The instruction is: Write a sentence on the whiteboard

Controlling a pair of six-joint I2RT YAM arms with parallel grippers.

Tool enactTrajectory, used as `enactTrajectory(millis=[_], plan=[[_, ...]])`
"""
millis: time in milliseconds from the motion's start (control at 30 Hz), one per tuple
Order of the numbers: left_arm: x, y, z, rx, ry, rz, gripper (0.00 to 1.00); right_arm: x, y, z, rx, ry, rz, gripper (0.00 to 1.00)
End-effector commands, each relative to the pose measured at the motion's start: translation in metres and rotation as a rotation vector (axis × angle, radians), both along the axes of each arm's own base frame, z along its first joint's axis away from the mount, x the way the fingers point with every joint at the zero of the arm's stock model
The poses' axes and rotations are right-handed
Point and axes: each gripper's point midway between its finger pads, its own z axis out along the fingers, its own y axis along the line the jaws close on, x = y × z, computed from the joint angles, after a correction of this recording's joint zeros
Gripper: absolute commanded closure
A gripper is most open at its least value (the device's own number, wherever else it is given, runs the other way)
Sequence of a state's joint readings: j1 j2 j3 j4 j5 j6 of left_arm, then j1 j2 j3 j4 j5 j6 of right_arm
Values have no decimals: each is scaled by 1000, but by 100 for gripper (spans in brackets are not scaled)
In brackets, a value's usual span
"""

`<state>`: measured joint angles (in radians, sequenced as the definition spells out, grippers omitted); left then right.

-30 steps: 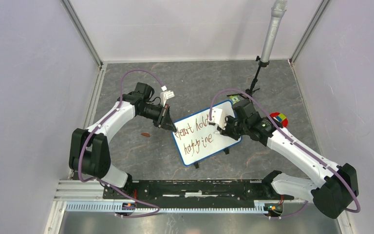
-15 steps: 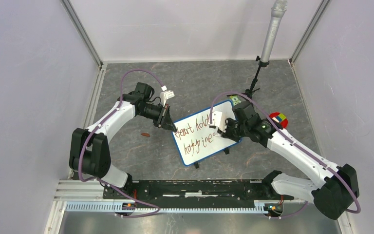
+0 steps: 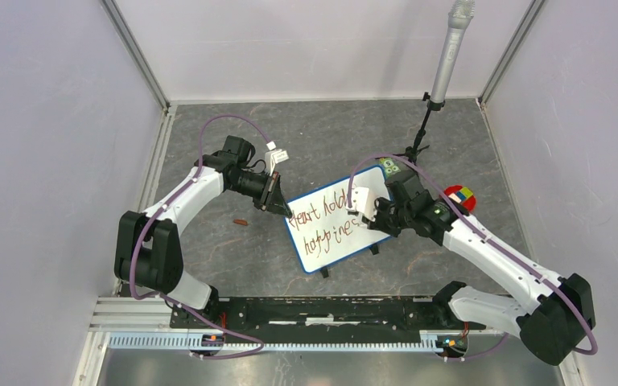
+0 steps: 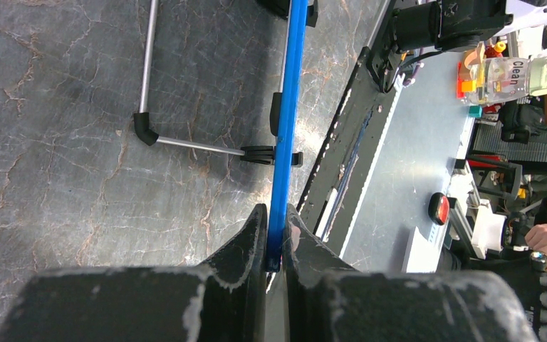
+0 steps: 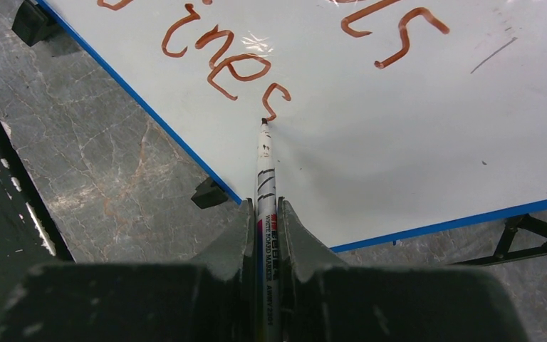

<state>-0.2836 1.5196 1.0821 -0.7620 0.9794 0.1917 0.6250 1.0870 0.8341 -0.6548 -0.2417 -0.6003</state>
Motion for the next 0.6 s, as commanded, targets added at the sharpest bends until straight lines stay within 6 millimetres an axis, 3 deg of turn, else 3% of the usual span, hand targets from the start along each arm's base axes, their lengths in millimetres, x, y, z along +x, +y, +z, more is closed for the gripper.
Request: enactTrajectory(millis=[0, 267, 567], plan=[[9, -1, 7, -5, -61, -16, 98, -7, 5, -4, 25, 33, 32, 100], [8, -1, 9, -7, -60, -13, 98, -7, 22, 11, 79, 40, 71, 100], [7, -1, 6, -7, -56, -18, 98, 6, 5, 33, 99, -19, -2, 100]])
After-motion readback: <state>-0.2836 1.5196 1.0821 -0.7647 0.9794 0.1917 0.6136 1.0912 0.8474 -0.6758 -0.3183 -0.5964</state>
